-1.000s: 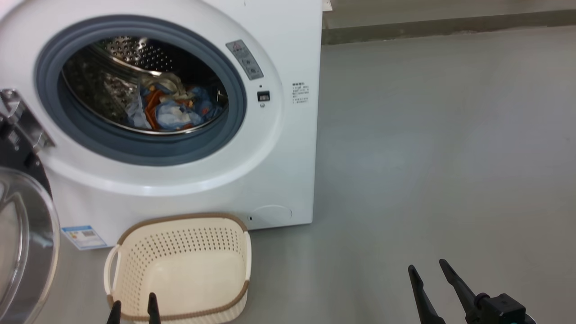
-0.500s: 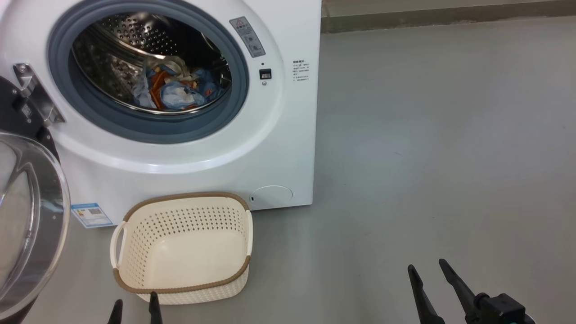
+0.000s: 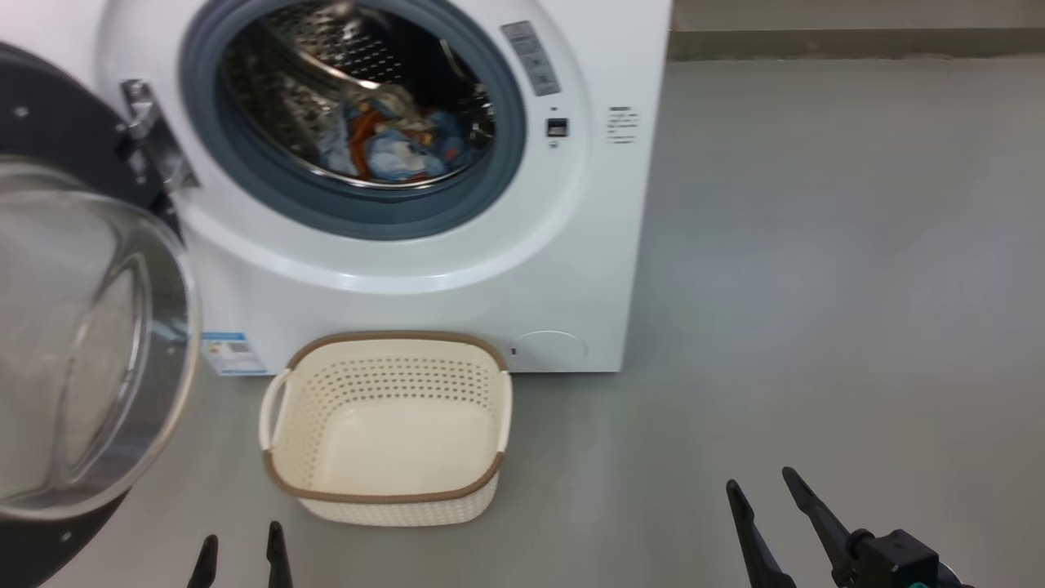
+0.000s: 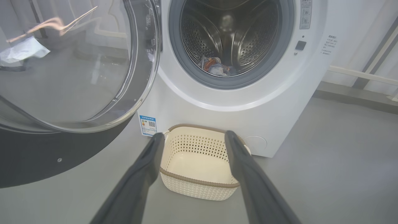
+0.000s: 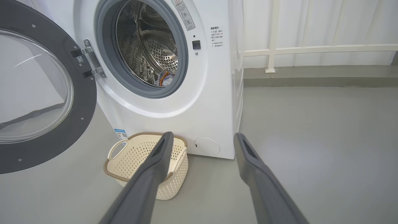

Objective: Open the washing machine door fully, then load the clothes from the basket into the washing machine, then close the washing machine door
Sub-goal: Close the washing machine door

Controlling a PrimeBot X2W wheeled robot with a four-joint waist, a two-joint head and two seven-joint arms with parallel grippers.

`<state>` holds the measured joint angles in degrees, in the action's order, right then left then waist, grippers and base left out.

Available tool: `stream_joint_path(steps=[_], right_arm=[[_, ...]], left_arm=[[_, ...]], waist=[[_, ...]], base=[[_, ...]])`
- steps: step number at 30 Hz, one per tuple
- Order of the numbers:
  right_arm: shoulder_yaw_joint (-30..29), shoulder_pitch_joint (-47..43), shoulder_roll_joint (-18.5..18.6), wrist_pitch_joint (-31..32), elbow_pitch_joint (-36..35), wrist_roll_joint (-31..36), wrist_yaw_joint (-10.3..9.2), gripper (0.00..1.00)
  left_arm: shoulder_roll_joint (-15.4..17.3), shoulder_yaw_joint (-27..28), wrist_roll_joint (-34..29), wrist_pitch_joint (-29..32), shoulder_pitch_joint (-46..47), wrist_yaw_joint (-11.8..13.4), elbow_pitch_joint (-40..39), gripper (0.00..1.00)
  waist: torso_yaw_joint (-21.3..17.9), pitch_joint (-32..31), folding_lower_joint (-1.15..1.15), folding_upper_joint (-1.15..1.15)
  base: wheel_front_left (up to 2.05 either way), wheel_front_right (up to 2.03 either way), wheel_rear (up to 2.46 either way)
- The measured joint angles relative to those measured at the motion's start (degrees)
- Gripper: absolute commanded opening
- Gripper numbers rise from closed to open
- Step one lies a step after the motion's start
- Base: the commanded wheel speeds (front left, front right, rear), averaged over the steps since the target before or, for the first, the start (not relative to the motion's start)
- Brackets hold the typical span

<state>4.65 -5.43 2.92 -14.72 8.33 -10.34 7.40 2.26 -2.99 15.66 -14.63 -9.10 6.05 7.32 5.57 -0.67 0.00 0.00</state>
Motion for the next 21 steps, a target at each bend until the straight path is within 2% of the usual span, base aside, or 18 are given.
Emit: stream_joint_path(steps=[4, 21], right_arm=[[0.7, 0.9, 0.5, 0.0, 0.1, 0.1, 0.00, 1.00], [4.0, 4.7, 2.1, 0.0, 0.6, 0.1, 0.00, 1.00]], left_arm=[[0.0, 0.2, 0.0, 0.0, 0.0, 0.0, 0.0, 1.00], [0.0, 0.1, 0.0, 0.0, 0.0, 0.1, 0.1, 1.00]], waist=[[2.5, -0.1, 0.00, 0.00], [18.0, -0.4, 0.00, 0.00]], base=[[0.00, 0.00, 0.00], [0.00, 0.00, 0.00]])
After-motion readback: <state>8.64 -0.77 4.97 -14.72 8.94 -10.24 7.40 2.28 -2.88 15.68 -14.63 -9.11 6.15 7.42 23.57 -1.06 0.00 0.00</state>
